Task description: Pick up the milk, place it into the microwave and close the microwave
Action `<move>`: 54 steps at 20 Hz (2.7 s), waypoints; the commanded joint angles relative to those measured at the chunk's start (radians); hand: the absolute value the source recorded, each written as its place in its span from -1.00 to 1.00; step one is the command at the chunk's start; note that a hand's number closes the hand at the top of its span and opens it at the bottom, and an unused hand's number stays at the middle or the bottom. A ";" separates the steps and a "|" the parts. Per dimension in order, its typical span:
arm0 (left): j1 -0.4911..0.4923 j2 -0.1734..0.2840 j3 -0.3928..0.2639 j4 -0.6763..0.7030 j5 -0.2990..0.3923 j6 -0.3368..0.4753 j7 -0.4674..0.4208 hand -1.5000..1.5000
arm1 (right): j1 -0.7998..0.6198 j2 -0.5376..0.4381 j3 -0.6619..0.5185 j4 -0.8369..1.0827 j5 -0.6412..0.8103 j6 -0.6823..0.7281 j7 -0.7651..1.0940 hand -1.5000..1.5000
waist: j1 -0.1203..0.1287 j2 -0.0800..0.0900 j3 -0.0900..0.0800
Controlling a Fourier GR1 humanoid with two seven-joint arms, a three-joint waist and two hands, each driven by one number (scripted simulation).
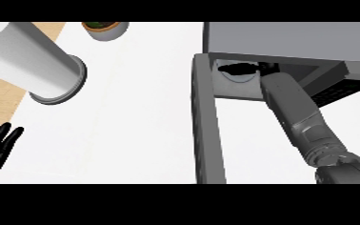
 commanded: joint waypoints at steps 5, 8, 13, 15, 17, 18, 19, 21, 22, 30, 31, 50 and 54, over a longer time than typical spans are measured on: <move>-0.031 -0.040 -0.115 -0.039 -0.049 0.025 0.066 1.00 | 0.091 0.004 -0.062 0.003 -0.081 0.248 -0.086 -1.00 | -0.042 -0.018 -0.001; 0.004 -0.051 -0.182 -0.035 -0.058 0.039 0.089 1.00 | 0.124 0.013 -0.067 -0.011 -0.102 0.334 -0.089 -1.00 | -0.061 -0.031 -0.003; -0.016 -0.052 -0.315 -0.076 -0.125 0.139 0.116 1.00 | 0.208 0.047 -0.066 -0.045 -0.129 0.399 -0.125 -1.00 | -0.070 -0.036 -0.004; -0.018 -0.052 -0.367 -0.003 -0.182 0.146 0.056 1.00 | 0.275 0.050 -0.038 -0.076 -0.116 0.414 -0.159 -1.00 | -0.084 -0.041 -0.005; 0.011 -0.052 -0.424 0.014 -0.224 0.171 0.028 1.00 | 0.321 0.057 -0.021 -0.102 -0.113 0.426 -0.158 -1.00 | -0.098 -0.048 -0.006; -0.063 -0.052 -0.395 0.071 -0.228 0.159 0.018 1.00 | 0.342 0.065 -0.015 -0.131 -0.120 0.434 -0.169 -1.00 | -0.091 -0.043 -0.005; -0.062 -0.052 -0.427 0.048 -0.232 0.172 0.044 1.00 | 0.402 0.076 0.000 -0.136 -0.108 0.444 -0.222 -1.00 | -0.099 -0.045 -0.006; -0.063 -0.052 -0.507 -0.003 -0.264 0.229 0.105 1.00 | 0.447 0.079 0.032 -0.185 -0.092 0.432 -0.197 -1.00 | -0.109 -0.050 -0.006; -0.108 -0.052 -0.461 0.051 -0.279 0.174 0.055 1.00 | 0.466 0.074 0.023 -0.225 -0.117 0.449 -0.185 -1.00 | -0.099 -0.045 -0.006; -0.255 -0.052 -0.644 0.174 -0.443 0.319 0.029 1.00 | 0.725 0.070 0.068 -0.501 -0.154 0.512 -0.136 -1.00 | -0.123 -0.048 -0.007; -0.280 -0.052 -0.654 0.173 -0.419 0.304 0.066 1.00 | 0.744 0.022 0.065 -0.541 -0.167 0.564 -0.110 -1.00 | -0.123 -0.048 -0.007; -0.595 -0.052 -1.042 1.003 -0.560 0.806 -0.386 1.00 | 1.217 -0.051 0.141 -1.308 -0.346 0.792 0.057 -1.00 | -0.134 -0.037 -0.008; -0.701 -0.052 -1.098 1.154 -0.406 0.913 -0.509 1.00 | 1.208 -0.056 0.146 -1.380 -0.431 0.837 0.119 -1.00 | -0.160 -0.028 -0.009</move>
